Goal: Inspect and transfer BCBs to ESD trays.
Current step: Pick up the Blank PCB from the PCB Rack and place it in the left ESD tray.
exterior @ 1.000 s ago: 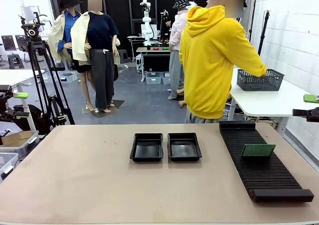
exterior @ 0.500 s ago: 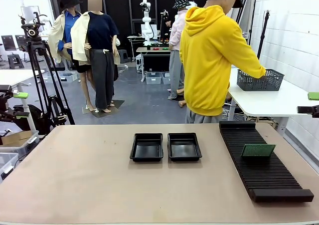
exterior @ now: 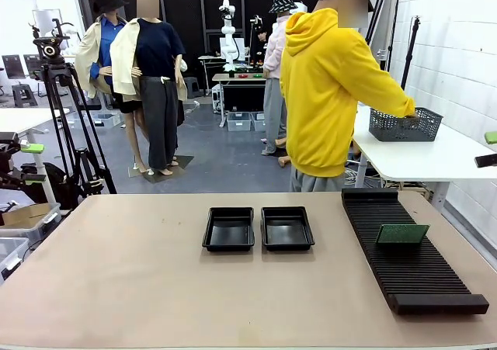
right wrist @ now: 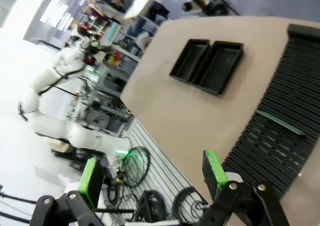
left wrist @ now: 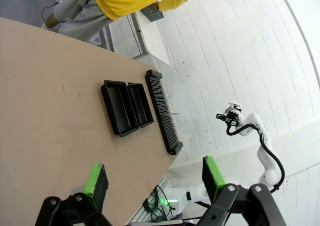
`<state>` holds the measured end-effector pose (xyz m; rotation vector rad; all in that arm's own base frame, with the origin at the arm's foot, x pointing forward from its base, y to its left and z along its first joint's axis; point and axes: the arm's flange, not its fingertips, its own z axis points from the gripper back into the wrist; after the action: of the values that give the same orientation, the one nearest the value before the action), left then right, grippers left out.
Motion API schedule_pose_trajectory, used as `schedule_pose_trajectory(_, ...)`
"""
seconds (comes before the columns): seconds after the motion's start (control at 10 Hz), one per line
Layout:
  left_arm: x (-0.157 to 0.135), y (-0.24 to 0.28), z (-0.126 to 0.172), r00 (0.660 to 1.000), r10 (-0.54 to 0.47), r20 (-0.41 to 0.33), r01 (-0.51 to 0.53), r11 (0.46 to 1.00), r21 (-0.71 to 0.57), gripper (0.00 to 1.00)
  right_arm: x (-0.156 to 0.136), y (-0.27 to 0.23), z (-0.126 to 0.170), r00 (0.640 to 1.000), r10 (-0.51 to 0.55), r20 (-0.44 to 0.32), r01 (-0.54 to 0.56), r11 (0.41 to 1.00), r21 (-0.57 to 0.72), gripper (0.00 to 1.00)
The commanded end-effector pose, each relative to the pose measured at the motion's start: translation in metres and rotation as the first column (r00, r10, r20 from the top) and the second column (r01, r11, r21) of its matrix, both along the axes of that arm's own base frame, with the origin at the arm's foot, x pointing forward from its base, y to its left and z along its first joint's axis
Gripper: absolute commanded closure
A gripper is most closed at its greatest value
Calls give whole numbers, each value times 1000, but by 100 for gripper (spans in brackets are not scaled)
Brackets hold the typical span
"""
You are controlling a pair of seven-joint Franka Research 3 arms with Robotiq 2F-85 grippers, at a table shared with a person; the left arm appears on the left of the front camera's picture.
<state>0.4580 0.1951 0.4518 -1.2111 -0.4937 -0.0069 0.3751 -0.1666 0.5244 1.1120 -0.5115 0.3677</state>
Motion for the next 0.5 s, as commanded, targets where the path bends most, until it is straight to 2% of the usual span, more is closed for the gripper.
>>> schedule_pose_trajectory(0.0,-1,1,2,1000,4,-6,-4,1000,-4,0,1,20,14,998,-28,-54,21,991,-129,0)
schedule_pose_trajectory(0.1,-1,1,2,1000,4,-6,-4,1000,-4,0,5,27,21,997,-44,-65,30,979,-204,0)
schedule_pose_trajectory(0.3,-1,1,2,1000,4,-6,-4,1000,-4,0,18,49,29,991,-32,-131,-24,913,-407,0)
schedule_pose_trajectory(0.4,-1,1,2,1000,4,-6,-4,1000,-4,0,23,58,31,989,-57,-135,-16,873,-487,0)
